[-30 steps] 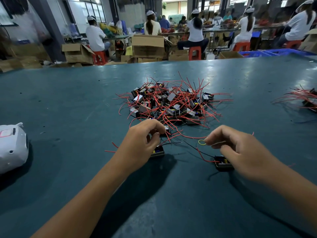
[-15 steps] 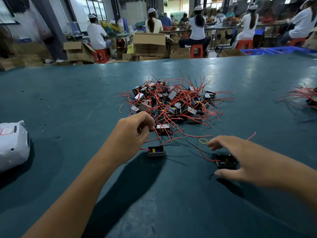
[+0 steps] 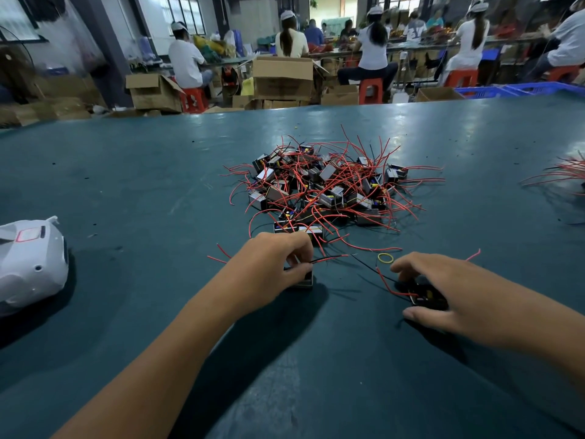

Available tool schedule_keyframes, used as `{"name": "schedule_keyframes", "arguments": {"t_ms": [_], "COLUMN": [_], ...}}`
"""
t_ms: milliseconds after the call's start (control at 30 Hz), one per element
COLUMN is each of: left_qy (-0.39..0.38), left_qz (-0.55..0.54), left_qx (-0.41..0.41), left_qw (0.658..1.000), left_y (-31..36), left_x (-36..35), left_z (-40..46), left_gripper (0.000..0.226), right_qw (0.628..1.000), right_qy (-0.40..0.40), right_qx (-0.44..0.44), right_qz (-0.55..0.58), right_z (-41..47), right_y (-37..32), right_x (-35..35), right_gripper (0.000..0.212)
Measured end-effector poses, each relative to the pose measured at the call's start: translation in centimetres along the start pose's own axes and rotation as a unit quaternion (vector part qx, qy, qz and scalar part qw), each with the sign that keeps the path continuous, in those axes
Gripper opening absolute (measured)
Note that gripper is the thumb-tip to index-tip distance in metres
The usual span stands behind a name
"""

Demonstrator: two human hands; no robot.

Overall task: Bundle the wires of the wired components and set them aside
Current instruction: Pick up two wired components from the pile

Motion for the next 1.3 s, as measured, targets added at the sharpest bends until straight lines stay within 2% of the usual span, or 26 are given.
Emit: {"name": "schedule_keyframes", "arguments": {"t_ms": [133,233,333,533,900,1100,1300], "left_qy": [0.011,-0.033,-0.079,-0.092,-0.08,-0.064,-0.022], "left_qz": [-0.024,-0.044,-0.065,-0.098,-0.099,-0.033,-0.069], "left_qx": [0.008,-0.01,-0.009,0.017,0.041,0.008,0.057], "left_qw": [1.0,0.998,0.995,0.991,0.991,0.997,0.996], "left_y": [-0.3,-0.1,-0.2,-0.4,-0.8,-0.5,-1.6], "left_x": [0.2,0.1,0.1,0.6,0.4,0.0,0.3], "left_z": [-0.1,-0.1,-0.3,-0.5,-0.7,0.0,-0.3], "left_gripper": [0.007,0.012,0.013,0.015,0.03,0.011,0.008], "right_qw": [1.0,1.0,0.999,0.999,0.999,0.999,0.999], "right_qy": [0.008,0.018,0.014,0.006,0.0,0.004,0.004], "right_qx": [-0.012,-0.024,-0.025,-0.025,-0.023,-0.023,-0.024], "right_qz": [0.003,-0.004,-0.017,-0.027,-0.033,-0.037,-0.041], "right_z": [0.1,0.3,0.4,0.4,0.3,0.3,0.4], "right_y": [0.1,0.4,0.5,0.4,0.5,0.4,0.5], "right_x": [0.0,0.2,0.2,0.1,0.0,0.0,0.0], "right_gripper": [0.033,0.025,0.022,0.02,0.022,0.023,0.024]}}
Point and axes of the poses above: each hand's wrist, its own z-axis towards the middle knuckle, its own x-axis out of the back of the hand, y = z × x, the point moved 6 cm from there along z, towards the middle knuckle, and after that the axes turned 12 degrees about -x, right-handed, at the moved point
